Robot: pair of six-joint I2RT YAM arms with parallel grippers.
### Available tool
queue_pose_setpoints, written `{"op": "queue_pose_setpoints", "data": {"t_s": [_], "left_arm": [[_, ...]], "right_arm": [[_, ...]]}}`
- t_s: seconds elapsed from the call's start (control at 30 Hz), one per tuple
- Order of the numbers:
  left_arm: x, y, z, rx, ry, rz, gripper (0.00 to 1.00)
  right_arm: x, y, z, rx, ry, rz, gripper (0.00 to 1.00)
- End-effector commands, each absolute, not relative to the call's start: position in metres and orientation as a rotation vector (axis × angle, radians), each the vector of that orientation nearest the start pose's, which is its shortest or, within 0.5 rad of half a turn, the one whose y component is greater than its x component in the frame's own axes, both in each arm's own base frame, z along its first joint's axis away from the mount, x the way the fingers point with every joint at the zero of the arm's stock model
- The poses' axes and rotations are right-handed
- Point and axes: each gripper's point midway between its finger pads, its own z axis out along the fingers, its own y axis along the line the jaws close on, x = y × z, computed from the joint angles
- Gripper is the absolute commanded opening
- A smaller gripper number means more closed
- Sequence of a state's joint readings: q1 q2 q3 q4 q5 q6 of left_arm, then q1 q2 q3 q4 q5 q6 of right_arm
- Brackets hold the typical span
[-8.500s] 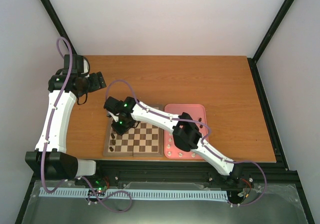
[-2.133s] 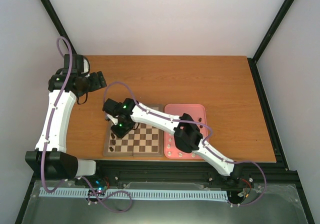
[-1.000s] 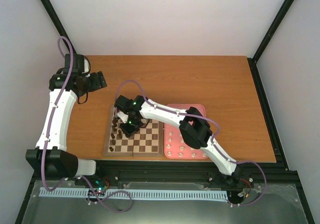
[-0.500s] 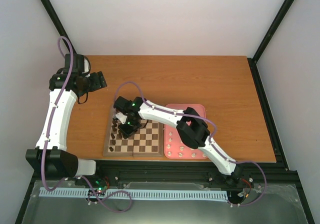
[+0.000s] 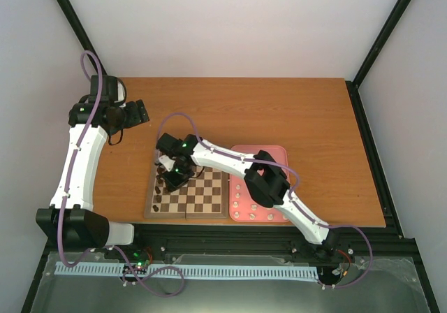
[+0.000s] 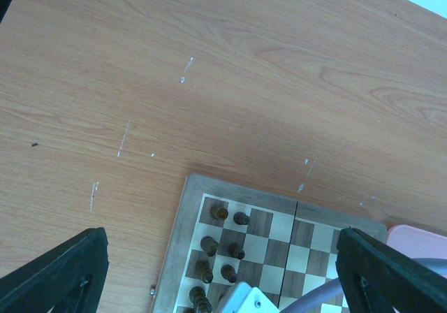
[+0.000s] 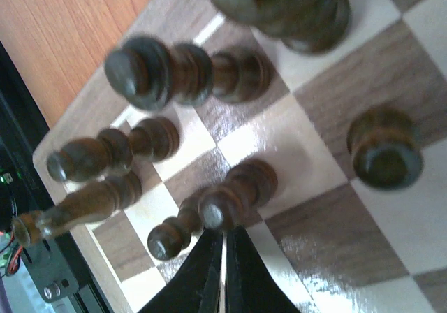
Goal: Set up the chess pieces on the board
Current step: Place the chess piece on the chessboard, then adjust the chess piece on the chessboard.
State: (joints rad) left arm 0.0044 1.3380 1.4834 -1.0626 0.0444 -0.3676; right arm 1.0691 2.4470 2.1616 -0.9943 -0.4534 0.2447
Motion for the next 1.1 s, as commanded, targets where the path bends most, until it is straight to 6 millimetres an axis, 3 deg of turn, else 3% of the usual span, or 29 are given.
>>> {"op": "queue_pose_setpoints", "data": {"t_s": [0.0, 0.2, 0.43, 0.6, 0.87, 1.07], "left_arm": [[0.345, -0.005, 0.279, -0.433, 2.434, -0.196, 1.00], [0.346, -0.005, 0.278, -0.435, 2.436, -0.194, 1.00], [0.347, -0.005, 0.278, -0.436, 2.438, -0.192, 1.00], [0.348, -0.005, 0.278, -0.437, 2.436, -0.198, 1.00], [0.347, -0.005, 0.279, -0.437, 2.435, -0.197, 1.00], [0.345, -0.004, 0.280, -0.436, 2.432, -0.192, 1.00]], "right_arm": [[0.198, 0.521, 0.051, -1.329, 2.753, 0.861, 0.03], [0.198, 0.518, 0.053, -1.339, 2.755, 0.846, 0.03], [0.199, 0.499, 0.061, -1.311, 2.766, 0.773, 0.03], [0.216, 0.482, 0.063, -1.218, 2.789, 0.744, 0.03], [0.244, 0.486, 0.054, -1.137, 2.789, 0.759, 0.03], [0.250, 0.497, 0.052, -1.134, 2.780, 0.800, 0.03]]}}
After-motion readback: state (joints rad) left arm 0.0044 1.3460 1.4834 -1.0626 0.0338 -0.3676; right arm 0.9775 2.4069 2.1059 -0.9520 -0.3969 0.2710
